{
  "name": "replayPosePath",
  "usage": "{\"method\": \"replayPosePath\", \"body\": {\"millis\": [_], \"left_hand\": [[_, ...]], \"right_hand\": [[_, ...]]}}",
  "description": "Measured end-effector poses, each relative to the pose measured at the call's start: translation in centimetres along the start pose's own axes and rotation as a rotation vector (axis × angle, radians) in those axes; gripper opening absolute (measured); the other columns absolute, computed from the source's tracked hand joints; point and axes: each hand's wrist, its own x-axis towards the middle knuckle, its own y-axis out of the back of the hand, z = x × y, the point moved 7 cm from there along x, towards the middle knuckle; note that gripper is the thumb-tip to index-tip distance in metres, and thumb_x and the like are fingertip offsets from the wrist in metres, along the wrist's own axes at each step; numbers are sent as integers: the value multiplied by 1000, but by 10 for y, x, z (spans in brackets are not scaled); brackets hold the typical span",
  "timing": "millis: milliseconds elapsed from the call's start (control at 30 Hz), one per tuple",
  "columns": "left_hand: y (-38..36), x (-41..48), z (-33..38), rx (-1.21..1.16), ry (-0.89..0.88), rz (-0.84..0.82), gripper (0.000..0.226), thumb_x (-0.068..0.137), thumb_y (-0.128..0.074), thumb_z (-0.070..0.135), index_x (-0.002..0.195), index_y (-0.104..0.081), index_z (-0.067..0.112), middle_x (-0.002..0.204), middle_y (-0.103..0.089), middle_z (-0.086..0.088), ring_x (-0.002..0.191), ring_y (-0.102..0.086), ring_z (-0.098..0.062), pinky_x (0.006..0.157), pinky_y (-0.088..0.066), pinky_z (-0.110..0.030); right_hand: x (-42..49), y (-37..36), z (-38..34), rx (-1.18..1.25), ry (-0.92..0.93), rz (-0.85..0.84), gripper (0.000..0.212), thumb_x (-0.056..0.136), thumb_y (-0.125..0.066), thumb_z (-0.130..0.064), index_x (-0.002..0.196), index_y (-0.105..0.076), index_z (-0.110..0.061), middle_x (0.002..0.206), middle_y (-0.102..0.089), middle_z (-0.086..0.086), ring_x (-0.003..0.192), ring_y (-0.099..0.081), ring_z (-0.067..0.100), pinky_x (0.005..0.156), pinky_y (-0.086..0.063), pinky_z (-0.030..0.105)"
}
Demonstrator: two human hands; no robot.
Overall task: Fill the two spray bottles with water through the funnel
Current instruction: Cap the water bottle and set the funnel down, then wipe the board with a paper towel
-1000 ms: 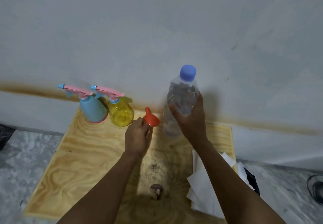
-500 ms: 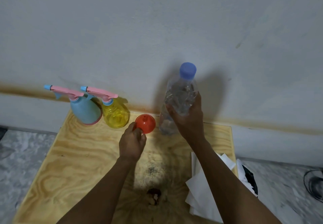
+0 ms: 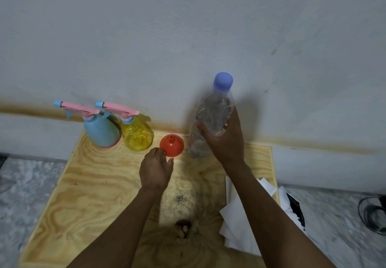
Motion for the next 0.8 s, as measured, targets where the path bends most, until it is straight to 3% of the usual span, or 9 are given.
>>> {"method": "replayPosePath", "body": {"millis": [167,233,333,433,533,633,800], "left_hand": [[4,-48,14,-38,-48,-41,39,80,-76,37,112,-70,16,120,-64,-8,113,-59,-27,91,-52,-40],[-2,-76,22,-43,-85,-96,44,79,-77,38,117,-69,17,128,-62,-9,120,-56,-27,98,-50,-39],[-17,-114,36,-50,-182,-172,52,77,-78,39,120,-66,13,127,-62,-10,117,-59,-29,98,-48,-37],[-37,-133,42,-6,-210,-307,70,78,-67,54,135,-54,15,139,-54,-9,125,-54,-30,101,-46,-50],[-51,-135,42,219,-222,-429,82,83,-53,63,150,-34,21,158,-26,-9,143,-28,-32,108,-33,-57],[-56,-126,36,296,-196,-502,91,84,-54,66,156,-14,28,165,-1,-7,150,-6,-31,114,-22,-59],[-61,-118,29,314,-136,-595,97,82,-54,71,157,-13,26,166,6,-5,152,1,-29,117,-14,-60]], "right_hand": [[-7,17,-5,-148,1,-93,104,67,-73,-70,150,-27,-26,141,-49,-6,119,-56,10,85,-53,34],[-21,32,1,-205,31,-69,90,71,-73,-65,144,-40,-23,135,-54,-5,114,-58,8,83,-52,29],[-61,52,24,-258,29,-67,58,80,-74,-51,126,-60,-19,118,-63,-2,101,-62,11,81,-55,33],[-114,66,55,-306,-11,-93,41,84,-68,-51,112,-69,-22,108,-67,-4,94,-63,13,80,-55,37],[-163,74,88,-503,-97,-89,47,81,-66,-58,113,-69,-23,109,-67,-1,99,-63,19,82,-53,37],[-197,87,116,-589,-343,-20,63,78,-70,-60,128,-61,-22,124,-59,8,113,-56,27,87,-51,42],[-218,93,146,-542,-569,-40,73,79,-66,-63,138,-50,-23,132,-56,7,123,-51,27,95,-48,44]]}}
